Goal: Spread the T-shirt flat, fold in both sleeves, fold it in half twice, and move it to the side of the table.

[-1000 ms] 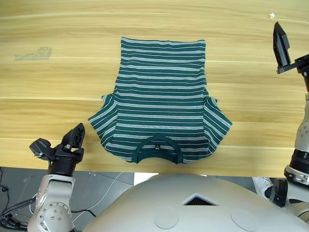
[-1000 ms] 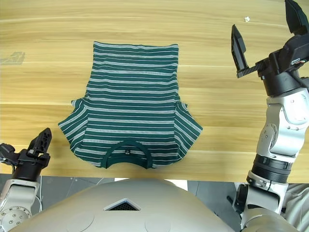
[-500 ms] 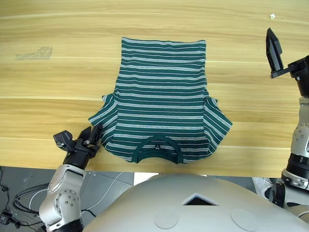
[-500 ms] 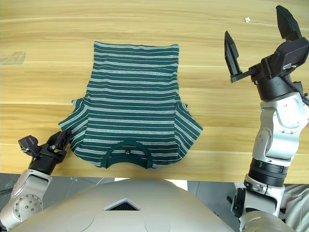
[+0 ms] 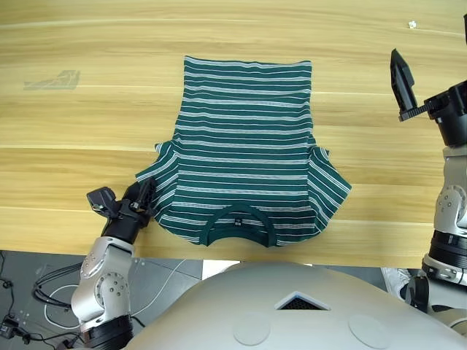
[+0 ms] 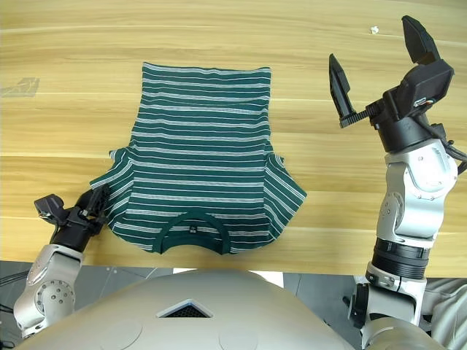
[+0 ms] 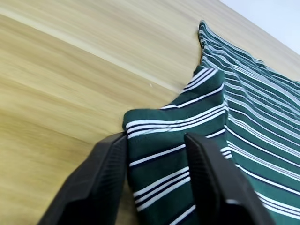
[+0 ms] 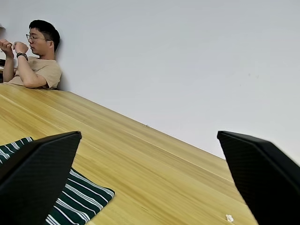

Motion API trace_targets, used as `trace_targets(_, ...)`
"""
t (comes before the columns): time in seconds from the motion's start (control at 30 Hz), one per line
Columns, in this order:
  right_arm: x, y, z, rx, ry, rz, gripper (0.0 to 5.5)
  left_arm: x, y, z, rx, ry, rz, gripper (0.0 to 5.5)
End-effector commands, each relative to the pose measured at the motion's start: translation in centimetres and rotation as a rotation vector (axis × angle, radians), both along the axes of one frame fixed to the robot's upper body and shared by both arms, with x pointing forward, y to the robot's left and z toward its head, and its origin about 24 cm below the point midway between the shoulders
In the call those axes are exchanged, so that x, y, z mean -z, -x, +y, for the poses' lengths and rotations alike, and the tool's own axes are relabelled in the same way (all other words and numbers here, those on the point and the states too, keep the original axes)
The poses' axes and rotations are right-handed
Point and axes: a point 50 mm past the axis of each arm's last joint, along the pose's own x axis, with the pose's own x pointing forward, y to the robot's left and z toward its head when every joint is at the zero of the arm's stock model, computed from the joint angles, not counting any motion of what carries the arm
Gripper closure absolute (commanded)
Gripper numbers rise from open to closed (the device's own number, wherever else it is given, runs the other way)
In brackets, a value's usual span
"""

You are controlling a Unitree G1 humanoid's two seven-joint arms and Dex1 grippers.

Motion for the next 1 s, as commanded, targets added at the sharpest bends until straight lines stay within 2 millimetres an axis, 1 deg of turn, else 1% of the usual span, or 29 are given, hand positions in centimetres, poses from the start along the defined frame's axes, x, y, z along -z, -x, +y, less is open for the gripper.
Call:
trace_targets(0.03,0.1,-0.1,0.0,-0.008,0.032,-0.004,0.1,2.4,1.3,-0.4,-0.036,0.034,0.136,4.14)
trace_targets(0.2,0.3,0.0,0.1,-0.017,0.04,0.002,0.1,2.4,0.8,-0.5,-0.065,0.0,0.104,4.73)
trace_targets(0.27,0.4,0.0,0.2,-0.02,0.04,0.004,0.1,2.0,0.5,-0.2,-0.096,-0.006,0.07,5.01)
trace_targets(0.3,0.5,0.0,0.3,-0.024,0.04,0.006,0.1,1.7,0.4,-0.1,-0.108,-0.013,0.048,5.27)
trace_targets(0.37,0.7,0.1,0.5,-0.029,0.04,0.013,0.1,1.2,0.3,0.0,-0.121,-0.022,0.009,5.48)
trace_targets(0.43,0.9,0.1,0.5,-0.031,0.041,0.017,0.1,0.7,0.1,-0.1,-0.106,-0.053,-0.025,5.48)
trace_targets(0.5,0.9,0.0,0.5,-0.032,0.041,0.019,0.1,0.1,0.0,-0.6,-0.062,-0.121,-0.062,5.48)
trace_targets(0.63,1.2,0.1,0.6,-0.031,0.037,0.023,0.1,-1.3,0.2,-2.7,0.109,-0.301,-0.173,5.48)
trace_targets(0.67,1.2,0.1,0.6,-0.029,0.035,0.024,0.1,-1.4,0.3,-3.1,0.149,-0.329,-0.181,5.48)
trace_targets(0.77,1.5,0.3,0.7,-0.028,0.028,0.033,0.1,-0.4,0.8,-4.0,0.251,-0.426,-0.159,5.48)
trace_targets(0.9,2.0,0.6,0.8,-0.024,0.014,0.049,0.1,0.1,1.6,-5.2,0.344,-0.475,-0.162,5.48)
trace_targets(1.0,2.3,0.7,0.9,-0.023,0.007,0.058,0.1,0.2,1.7,-5.8,0.403,-0.509,-0.175,5.48)
